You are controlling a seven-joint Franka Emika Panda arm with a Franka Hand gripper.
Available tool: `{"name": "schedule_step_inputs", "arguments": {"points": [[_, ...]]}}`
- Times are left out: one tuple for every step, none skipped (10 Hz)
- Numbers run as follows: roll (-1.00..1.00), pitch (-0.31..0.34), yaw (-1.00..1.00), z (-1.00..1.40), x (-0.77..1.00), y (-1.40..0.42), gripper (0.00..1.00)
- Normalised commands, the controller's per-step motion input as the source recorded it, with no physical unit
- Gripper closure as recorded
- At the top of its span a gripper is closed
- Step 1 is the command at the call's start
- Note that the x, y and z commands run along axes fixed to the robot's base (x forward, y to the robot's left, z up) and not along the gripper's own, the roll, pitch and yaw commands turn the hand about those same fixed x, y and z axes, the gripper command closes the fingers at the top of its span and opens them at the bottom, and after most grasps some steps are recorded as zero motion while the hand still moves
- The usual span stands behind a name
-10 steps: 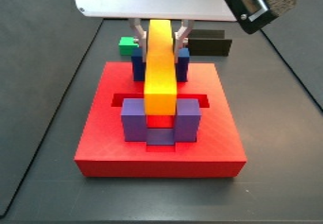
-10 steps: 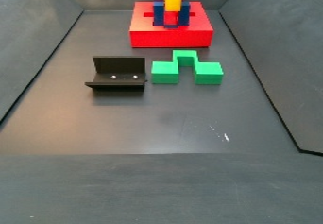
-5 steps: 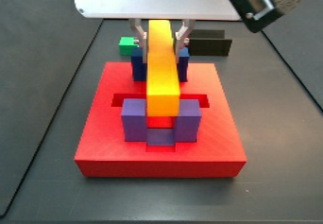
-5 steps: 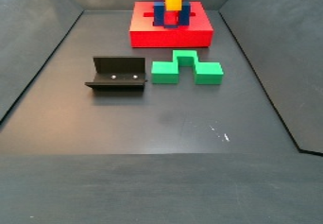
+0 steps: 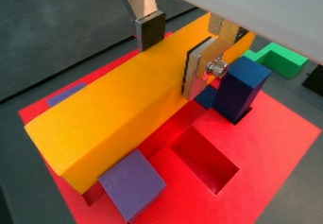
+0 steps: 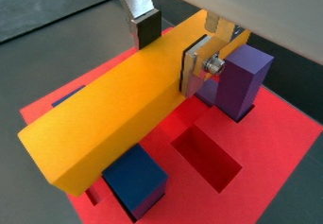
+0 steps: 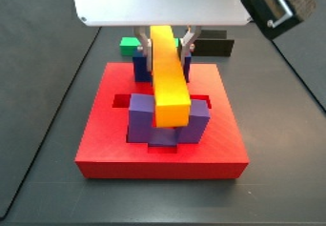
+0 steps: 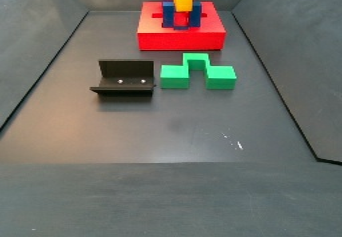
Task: Pick up the yellow object. Move up. Move to above the board. Insert the yellow object.
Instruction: Insert the yellow object.
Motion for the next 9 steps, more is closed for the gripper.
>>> {"name": "schedule_step_inputs", "arguments": {"points": [[0.08, 0.000, 0.14, -0.17, 0.03, -0.12, 1.00], [0.07, 0.000, 0.13, -0.15, 0.04, -0.09, 1.00], [0.05, 0.000, 0.07, -0.10, 0.08, 0.00, 1.00], [0.03, 0.000, 0.03, -0.04, 0.13, 0.00, 1.00], [0.00, 0.000, 0.02, -0.01, 0.21, 0.07, 1.00], [0.00, 0.010, 0.00, -0.02, 0.28, 0.15, 1.00], [0.02, 0.000, 0.00, -0.11, 0.22, 0.11, 1.00], [0.03, 0.000, 0.00, -0.23, 0.11, 0.01, 1.00], [0.04, 0.000, 0.00, -0.31, 0.05, 0.00, 1.00]]}}
